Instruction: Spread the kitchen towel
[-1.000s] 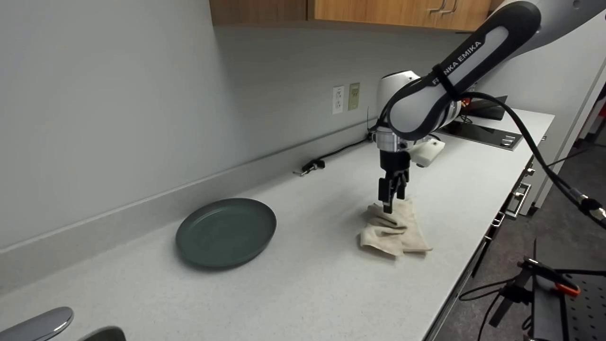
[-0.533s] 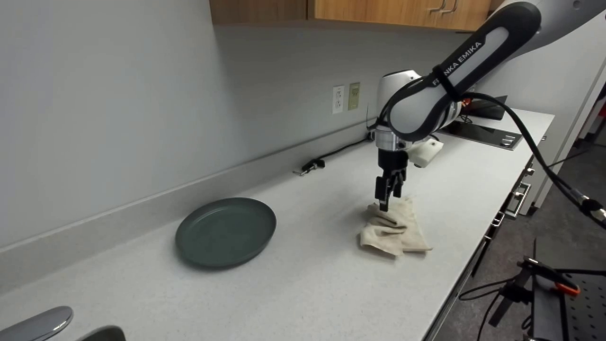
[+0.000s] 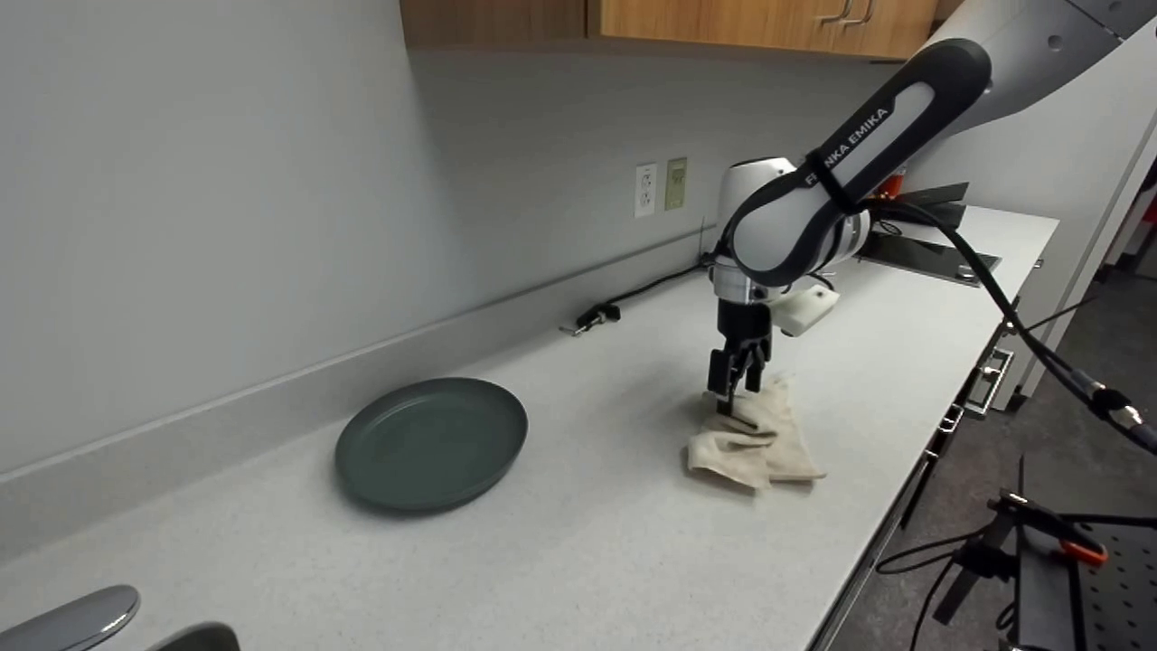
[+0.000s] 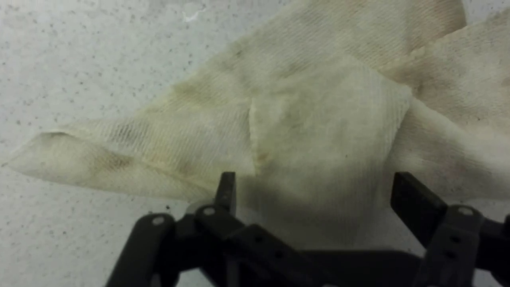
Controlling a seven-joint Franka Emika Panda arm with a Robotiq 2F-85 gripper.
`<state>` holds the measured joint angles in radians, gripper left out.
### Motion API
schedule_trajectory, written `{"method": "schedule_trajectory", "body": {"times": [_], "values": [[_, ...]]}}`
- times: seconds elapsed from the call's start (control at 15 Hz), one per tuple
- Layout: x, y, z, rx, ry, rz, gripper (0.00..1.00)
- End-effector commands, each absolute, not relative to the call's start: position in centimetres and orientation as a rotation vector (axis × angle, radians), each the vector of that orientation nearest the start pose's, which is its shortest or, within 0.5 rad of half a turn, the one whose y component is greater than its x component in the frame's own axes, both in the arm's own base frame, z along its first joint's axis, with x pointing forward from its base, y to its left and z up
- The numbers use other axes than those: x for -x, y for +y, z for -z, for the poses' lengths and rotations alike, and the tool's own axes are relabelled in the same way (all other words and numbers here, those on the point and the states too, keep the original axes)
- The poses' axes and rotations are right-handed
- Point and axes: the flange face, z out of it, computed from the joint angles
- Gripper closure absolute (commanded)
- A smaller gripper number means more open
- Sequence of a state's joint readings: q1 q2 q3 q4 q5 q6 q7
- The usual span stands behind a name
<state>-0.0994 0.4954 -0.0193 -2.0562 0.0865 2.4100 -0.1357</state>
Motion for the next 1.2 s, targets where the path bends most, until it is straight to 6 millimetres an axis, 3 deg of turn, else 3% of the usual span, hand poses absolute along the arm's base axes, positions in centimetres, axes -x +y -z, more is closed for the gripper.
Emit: {"method": "schedule_trajectory", "body": {"times": [0.0,0.2,0.27,0.33,0.6,0.87,0.93,1.0,1.13], "values": [[-58.3,-7.3,-16.3,3.03,0.09,-0.222,0.04],[-58.6,-7.3,-15.5,3.031,0.095,-0.241,0.07],[-58.7,-7.2,-15.3,3.032,0.094,-0.247,0.02],[-58.8,-7.2,-15.3,3.042,0.095,-0.239,0.1],[-59.2,-6.6,-16.4,3.077,0.101,-0.215,0.01],[-59.7,-5.8,-17.4,3.102,0.087,-0.2,0.0],[-59.8,-5.5,-17.6,3.103,0.085,-0.202,0.03],[-59.9,-5.3,-17.5,3.09,0.076,-0.215,0.26],[-60.0,-5.1,-17.3,3.077,0.069,-0.234,0.31]]}}
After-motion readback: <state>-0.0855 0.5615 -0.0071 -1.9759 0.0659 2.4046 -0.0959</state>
